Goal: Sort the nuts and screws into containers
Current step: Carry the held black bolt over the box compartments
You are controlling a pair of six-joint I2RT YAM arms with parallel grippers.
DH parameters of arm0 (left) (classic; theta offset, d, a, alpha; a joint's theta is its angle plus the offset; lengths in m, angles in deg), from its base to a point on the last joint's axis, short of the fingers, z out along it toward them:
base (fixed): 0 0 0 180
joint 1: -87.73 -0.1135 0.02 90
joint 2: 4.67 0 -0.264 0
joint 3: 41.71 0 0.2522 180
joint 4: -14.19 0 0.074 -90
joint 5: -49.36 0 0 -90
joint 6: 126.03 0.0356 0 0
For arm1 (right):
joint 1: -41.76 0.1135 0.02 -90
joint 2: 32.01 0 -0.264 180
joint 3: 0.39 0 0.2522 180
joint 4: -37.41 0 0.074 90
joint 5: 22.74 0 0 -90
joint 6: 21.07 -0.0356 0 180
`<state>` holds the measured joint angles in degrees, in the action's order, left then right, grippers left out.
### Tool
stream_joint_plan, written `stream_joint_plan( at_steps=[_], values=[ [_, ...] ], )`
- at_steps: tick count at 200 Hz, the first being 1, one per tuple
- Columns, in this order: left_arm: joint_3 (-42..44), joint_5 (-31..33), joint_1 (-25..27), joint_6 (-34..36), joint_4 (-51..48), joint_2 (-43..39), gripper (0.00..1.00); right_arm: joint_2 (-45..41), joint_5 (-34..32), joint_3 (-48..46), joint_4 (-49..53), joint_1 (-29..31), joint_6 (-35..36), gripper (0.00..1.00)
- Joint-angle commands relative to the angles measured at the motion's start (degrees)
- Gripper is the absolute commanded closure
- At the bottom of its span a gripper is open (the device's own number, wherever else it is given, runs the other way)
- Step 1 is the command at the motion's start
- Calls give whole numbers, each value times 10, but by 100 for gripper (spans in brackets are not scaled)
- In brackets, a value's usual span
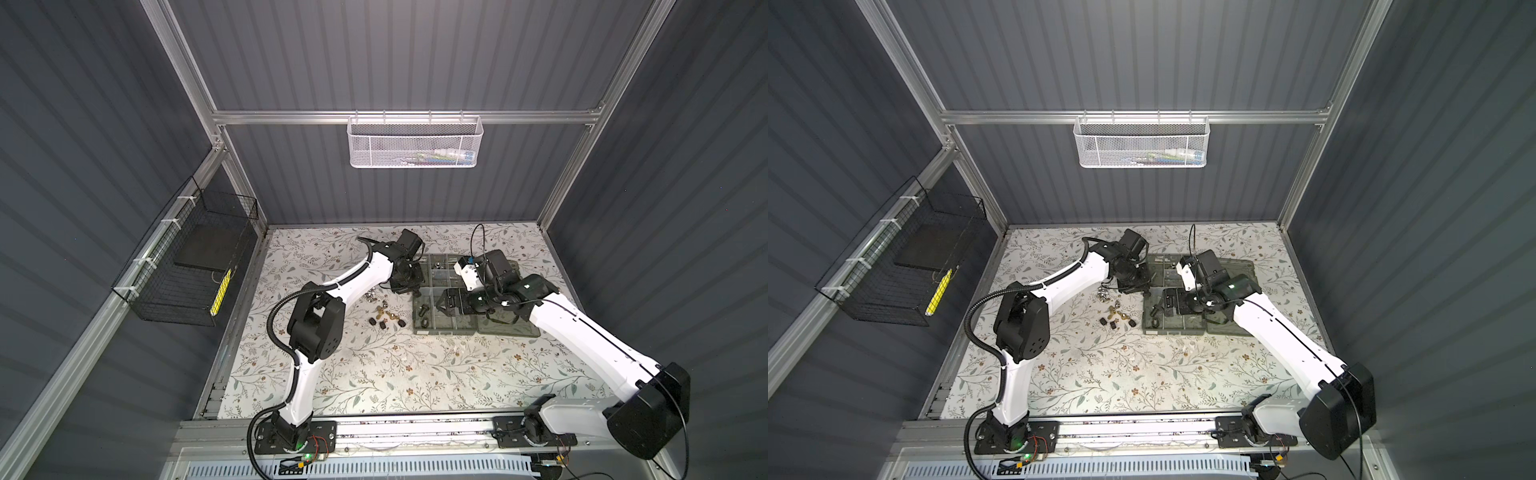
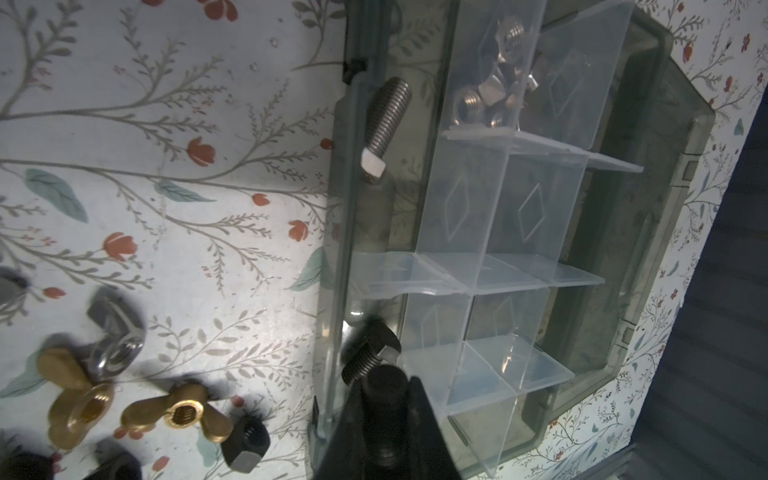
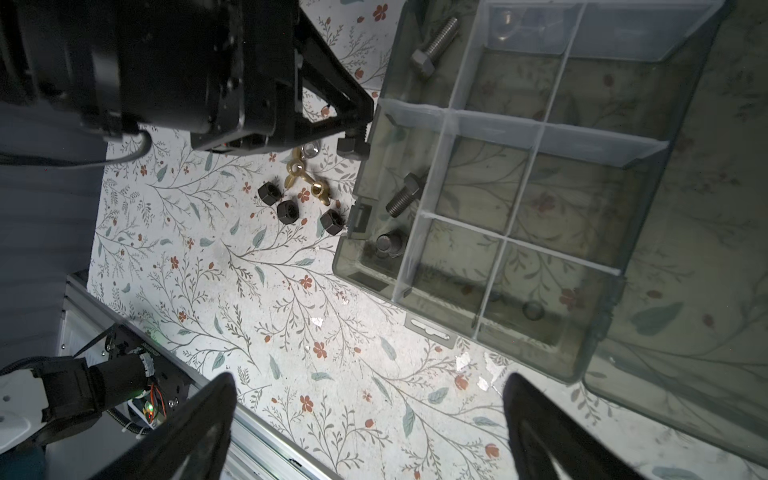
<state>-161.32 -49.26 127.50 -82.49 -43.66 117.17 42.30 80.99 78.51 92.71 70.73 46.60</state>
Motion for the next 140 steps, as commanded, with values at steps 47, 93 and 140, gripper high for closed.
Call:
stream_joint_plan(
  at_steps=[47, 93, 140],
  values=[
    [-35, -12, 24, 13, -19, 42, 94, -8, 10, -11, -8, -12, -11, 1],
    [-24, -4, 24, 22, -29, 49, 94, -10, 12, -13, -8, -14, -12, 1],
    [-11, 2, 24, 23, -32, 53, 91, -8, 18, -14, -11, -15, -13, 1]
  ],
)
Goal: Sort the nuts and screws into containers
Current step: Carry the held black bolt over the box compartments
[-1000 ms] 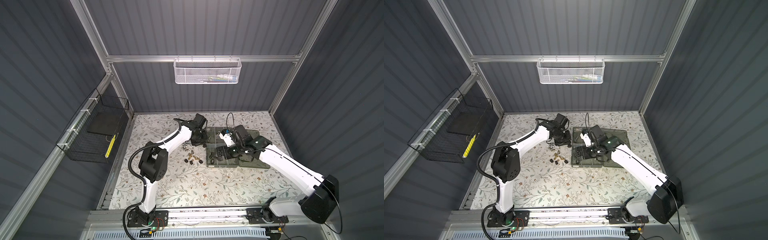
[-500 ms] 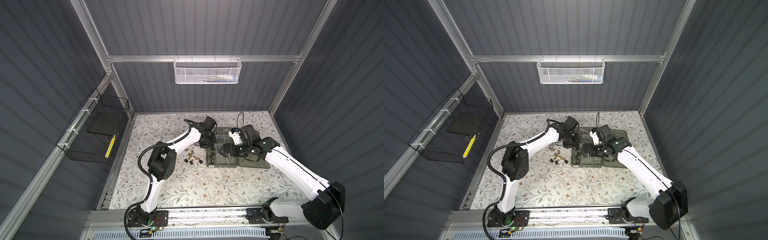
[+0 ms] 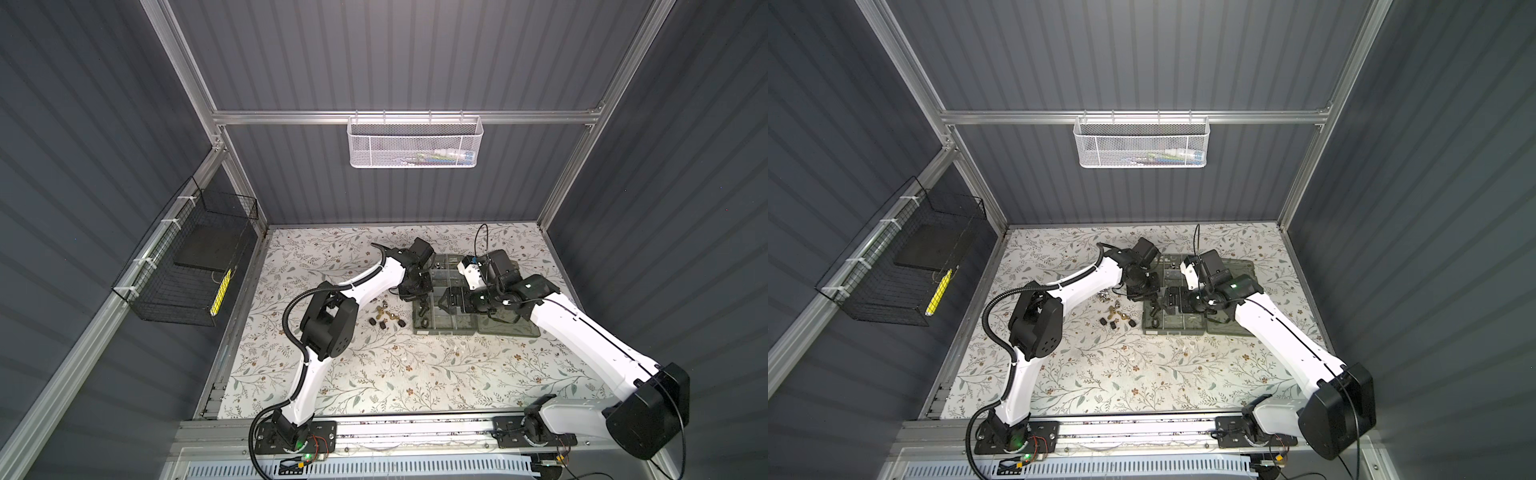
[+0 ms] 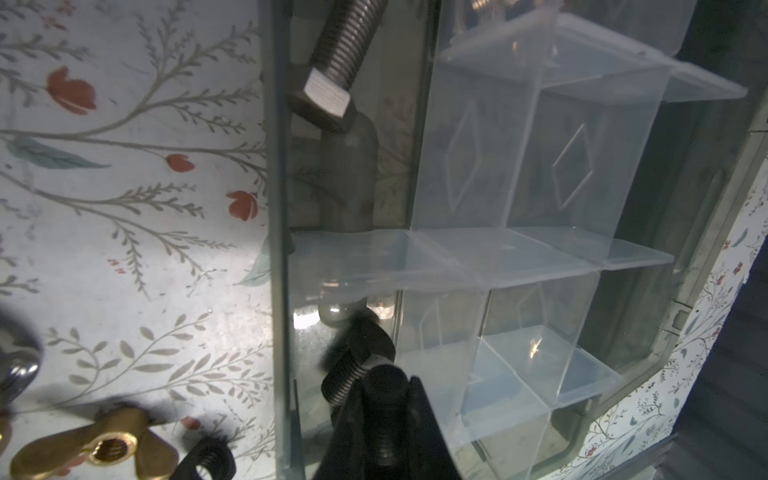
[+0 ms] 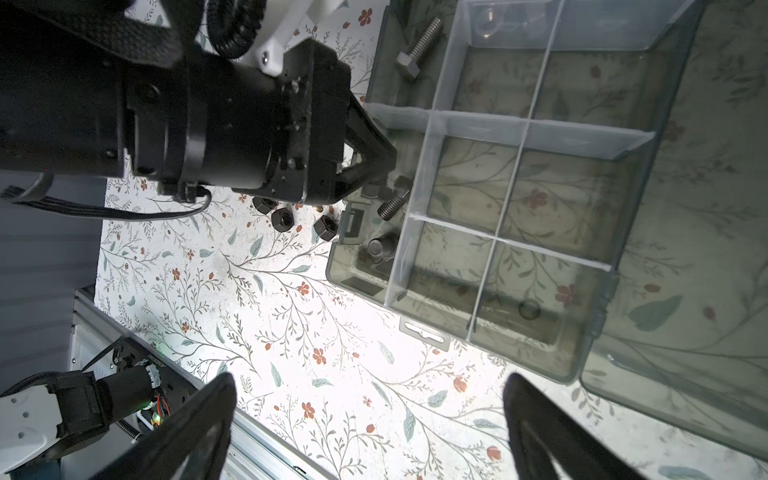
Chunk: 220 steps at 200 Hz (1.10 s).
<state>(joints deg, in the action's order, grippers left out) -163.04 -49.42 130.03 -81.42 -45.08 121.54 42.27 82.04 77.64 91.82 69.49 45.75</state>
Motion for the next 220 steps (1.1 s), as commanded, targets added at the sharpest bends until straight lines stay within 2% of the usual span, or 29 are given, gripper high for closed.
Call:
stream_joint_plan(
  at_steps=[1, 27, 83, 141, 180, 220],
  values=[
    [6, 3, -1, 13, -18, 10, 91, -7, 7, -5, -2, -2, -4, 1],
    [2, 3, -2, 14, -21, 12, 88, -5, 13, -7, -4, -3, -5, 1],
    [-6, 4, -2, 15, -25, 13, 71, -7, 15, -10, -7, -5, -7, 1],
    [-29, 9, -3, 21, -41, 17, 62, -10, 15, -12, -7, -10, -6, 1],
    [-50, 12, -2, 30, -60, 12, 43, -12, 16, -14, -8, -14, -7, 1],
    [-35, 24, -2, 37, -80, -20, 14, -12, 20, -17, -10, -18, -9, 1]
  ],
)
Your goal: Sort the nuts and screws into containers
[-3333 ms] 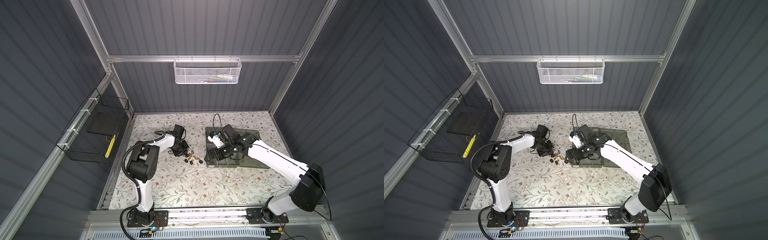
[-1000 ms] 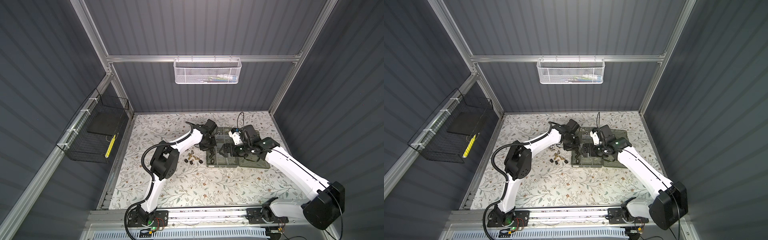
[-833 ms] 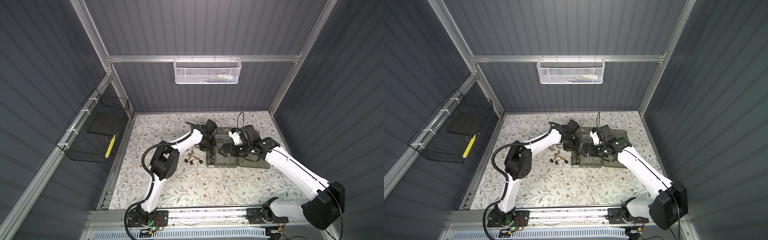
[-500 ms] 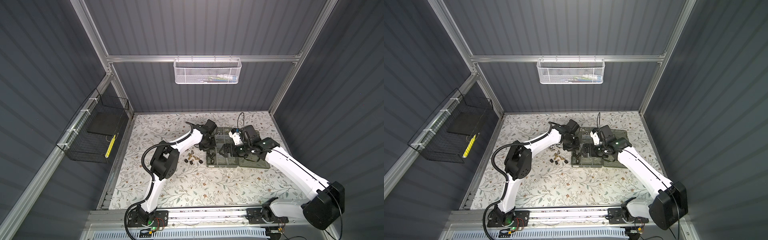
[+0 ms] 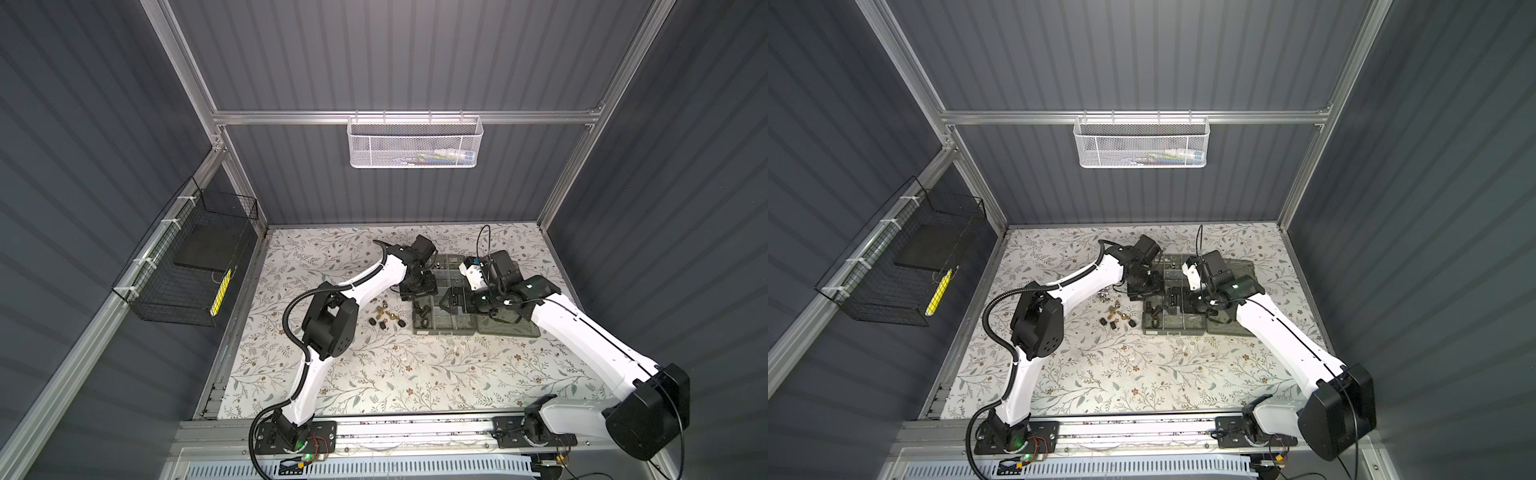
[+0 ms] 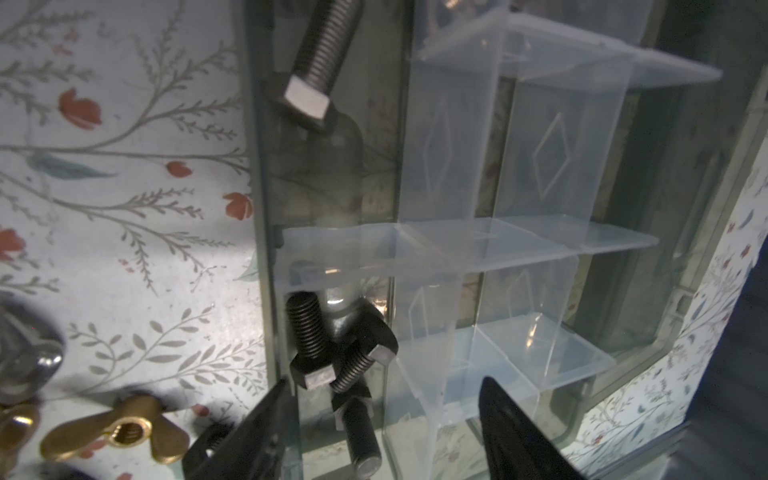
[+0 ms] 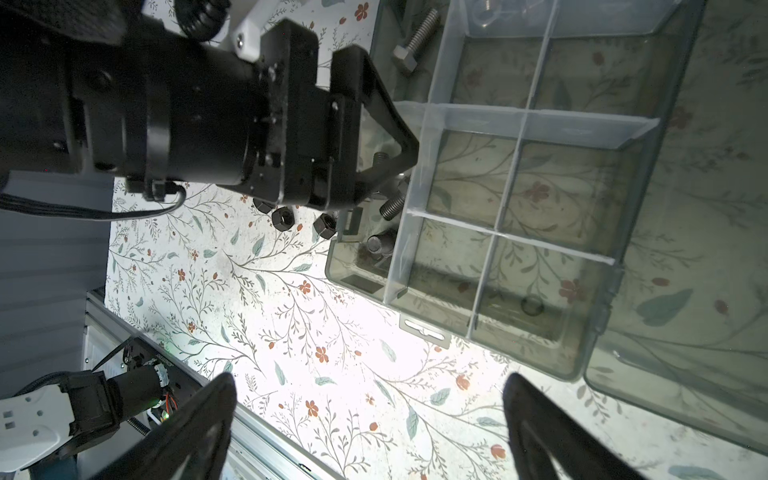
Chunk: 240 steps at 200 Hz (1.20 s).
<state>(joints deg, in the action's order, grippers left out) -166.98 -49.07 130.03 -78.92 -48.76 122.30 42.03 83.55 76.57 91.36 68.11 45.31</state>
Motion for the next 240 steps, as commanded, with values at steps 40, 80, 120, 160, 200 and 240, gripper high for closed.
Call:
stream_joint_plan(
  at_steps=[40, 80, 120, 160, 200, 240],
  values=[
    [29, 14, -2, -5, -39, -62, 0, -6, 13, -8, -9, -5, -7, 1],
    [52, -26, -2, -59, 2, -94, 0, -11, 13, -16, -11, -6, -11, 1],
    [100, -109, -1, -144, 68, -115, 0, -19, 16, -27, -14, -12, -16, 1],
    [131, -163, 0, -188, 107, -131, 0, -23, 23, -34, -20, -19, -20, 1],
    [133, -219, 1, -212, 114, -109, 0, -33, 23, -44, -29, -30, -25, 1],
    [143, -258, 2, -222, 118, -91, 0, -48, 23, -52, -30, -39, -31, 1]
  ],
)
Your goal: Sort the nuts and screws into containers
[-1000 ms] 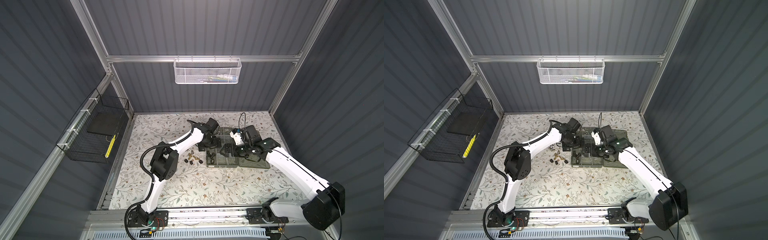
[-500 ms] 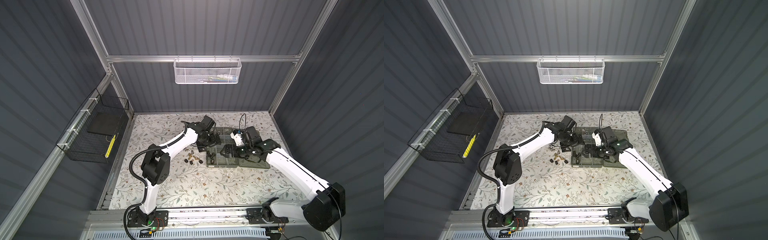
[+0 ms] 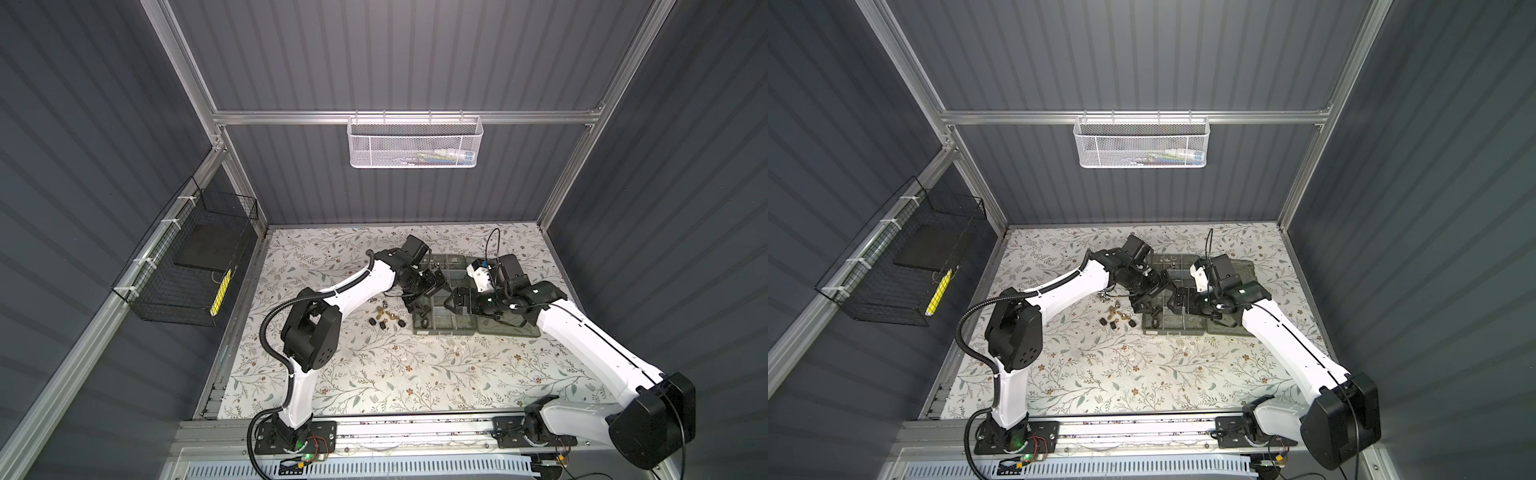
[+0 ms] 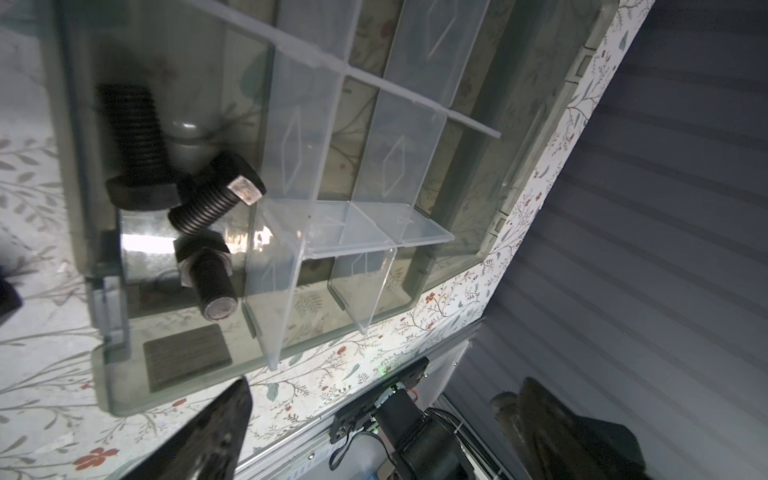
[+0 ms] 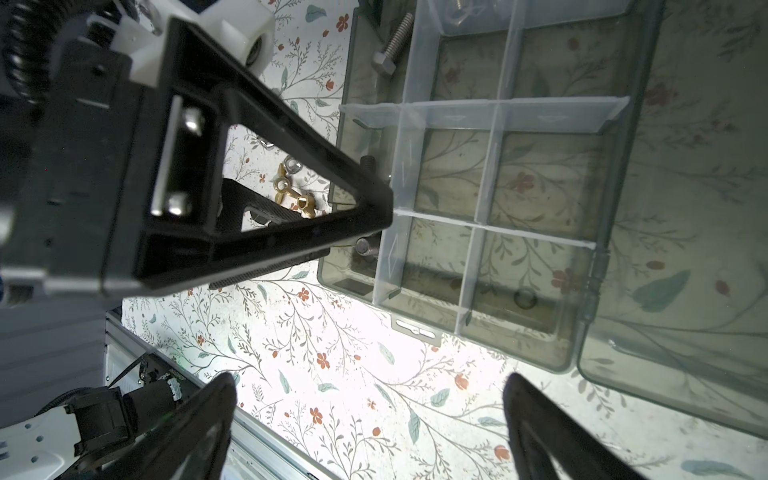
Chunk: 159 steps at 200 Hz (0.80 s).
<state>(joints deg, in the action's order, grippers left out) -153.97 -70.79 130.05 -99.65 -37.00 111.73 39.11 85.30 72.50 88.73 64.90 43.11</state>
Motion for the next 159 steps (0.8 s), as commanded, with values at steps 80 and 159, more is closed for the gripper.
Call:
stream_joint_plan(
  at_steps=[80, 159],
  values=[
    [45, -59, 2, -24, 24, 33, 0, -36, 6, -24, -4, -33, -19, 1],
    [31, -63, 1, -24, 37, 68, 0, -38, 6, -28, -5, -43, -21, 1]
  ],
)
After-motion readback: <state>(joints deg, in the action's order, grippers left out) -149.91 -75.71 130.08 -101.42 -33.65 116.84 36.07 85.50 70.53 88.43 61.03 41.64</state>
